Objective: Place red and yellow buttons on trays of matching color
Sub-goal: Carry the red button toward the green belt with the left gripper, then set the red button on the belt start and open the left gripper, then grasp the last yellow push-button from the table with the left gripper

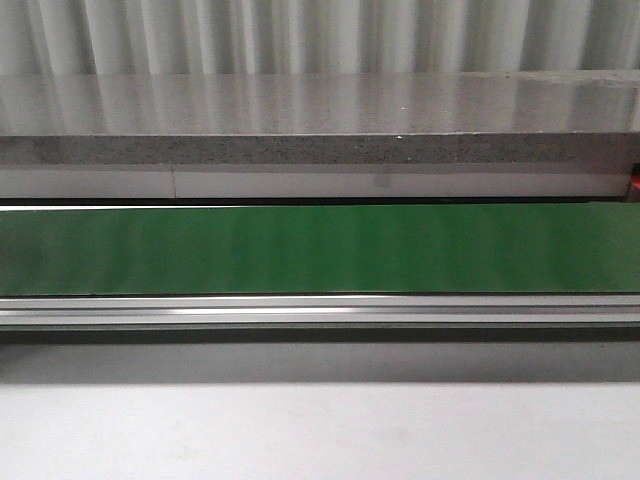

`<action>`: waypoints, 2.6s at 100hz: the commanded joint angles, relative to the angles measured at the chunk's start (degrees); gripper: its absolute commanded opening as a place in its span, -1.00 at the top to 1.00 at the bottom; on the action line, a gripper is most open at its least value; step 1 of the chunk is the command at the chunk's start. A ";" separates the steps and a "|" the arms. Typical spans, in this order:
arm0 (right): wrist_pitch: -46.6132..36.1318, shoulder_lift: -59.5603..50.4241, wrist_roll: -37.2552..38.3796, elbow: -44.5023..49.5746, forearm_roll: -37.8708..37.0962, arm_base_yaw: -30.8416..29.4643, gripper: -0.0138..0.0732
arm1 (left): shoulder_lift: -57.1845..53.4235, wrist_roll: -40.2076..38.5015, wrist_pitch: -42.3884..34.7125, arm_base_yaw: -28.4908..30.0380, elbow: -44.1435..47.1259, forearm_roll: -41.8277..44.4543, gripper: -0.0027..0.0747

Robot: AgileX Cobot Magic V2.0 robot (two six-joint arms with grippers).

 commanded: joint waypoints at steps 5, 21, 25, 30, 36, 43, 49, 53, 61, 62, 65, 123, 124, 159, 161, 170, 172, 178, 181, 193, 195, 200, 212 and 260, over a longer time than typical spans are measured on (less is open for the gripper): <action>-2.96 -0.29 -0.47 -1.37 0.50 0.07 0.84 | -0.35 0.22 -4.18 2.95 -2.00 0.23 -0.58; -2.96 -0.29 -0.47 -1.37 0.50 0.07 0.84 | 2.59 0.22 -6.16 5.63 -2.00 1.58 -0.58; -2.96 -0.29 -0.47 -1.37 0.50 0.07 0.84 | 3.06 0.22 -6.70 6.03 -2.00 1.58 -0.58; -2.96 -0.29 -0.47 -1.37 0.50 0.07 0.84 | 3.51 0.22 -7.18 6.01 -2.00 1.70 -0.58; -2.96 -0.29 -0.47 -1.37 0.50 0.07 0.84 | 4.23 0.22 -7.84 6.01 -2.00 2.13 -0.58; -2.96 -0.29 -0.47 -1.37 0.50 0.07 0.84 | 5.43 0.22 -8.47 6.01 -2.00 2.42 -0.58; -2.96 -0.29 -0.47 -1.37 0.50 0.07 0.84 | 6.77 0.22 -9.00 6.01 -2.00 3.23 -0.58; -2.96 -0.29 -0.47 -1.37 0.50 0.07 0.84 | 7.79 0.22 -9.25 6.01 -2.00 4.02 -0.58; -2.96 -0.29 -0.47 -1.37 0.50 0.07 0.84 | 9.76 0.11 -9.41 6.27 -2.00 4.69 -0.58; -2.96 -0.29 -0.47 -1.37 0.50 0.07 0.84 | 10.08 -0.02 -9.45 6.40 -2.00 4.69 -0.58; -2.96 -0.29 -0.47 -1.37 0.50 0.07 0.84 | 10.83 -0.44 -9.54 6.67 -2.00 4.69 -0.58; -2.96 -0.29 -0.47 -1.37 0.50 0.07 0.84 | 22.93 -1.89 -12.39 11.03 -8.03 4.53 -0.58; -2.96 -0.29 -0.47 -1.37 0.50 0.07 0.84 | 23.10 -1.89 -12.39 11.03 -8.42 4.53 -0.58; -2.96 -0.29 -0.47 -1.37 0.50 0.07 0.84 | 30.53 -1.89 -9.84 11.03 -16.55 4.53 -0.58; -2.96 -0.29 -0.47 -1.37 0.50 0.07 0.84 | 30.68 -1.89 -9.85 11.03 -16.52 4.53 -0.56; -2.96 -0.29 -0.47 -1.37 0.50 0.07 0.84 | 30.80 -1.89 -9.34 11.03 -16.52 4.53 -0.36; -2.96 -0.29 -0.47 -1.37 0.50 0.07 0.84 | 30.80 -1.89 -9.22 11.03 -16.52 4.53 -0.29; -2.96 -0.29 -0.47 -1.37 0.50 0.07 0.84 | 30.80 -1.89 -8.15 11.03 -16.93 4.53 -0.06; -2.96 -0.29 -0.47 -1.37 0.50 0.07 0.84 | 30.80 -1.89 -7.69 11.03 -16.92 4.53 0.07; -2.96 -0.29 -0.47 -1.37 0.50 0.07 0.84 | 30.29 -1.89 -5.86 11.03 -16.92 4.53 0.62; -2.96 -0.29 -0.47 -1.37 0.50 0.07 0.84 | 30.17 -1.89 -5.45 11.03 -16.92 4.53 0.68; -2.96 -0.29 -0.47 -1.37 0.50 0.07 0.84 | 29.43 -1.89 -4.68 11.03 -16.92 4.53 0.86; -2.96 -0.29 -0.47 -1.37 0.50 0.07 0.84 | 26.64 -1.89 -3.47 10.79 -16.92 4.29 0.98; -2.96 -0.29 -0.47 -1.37 0.50 0.07 0.84 | 7.33 0.16 3.05 4.72 -16.16 4.01 0.98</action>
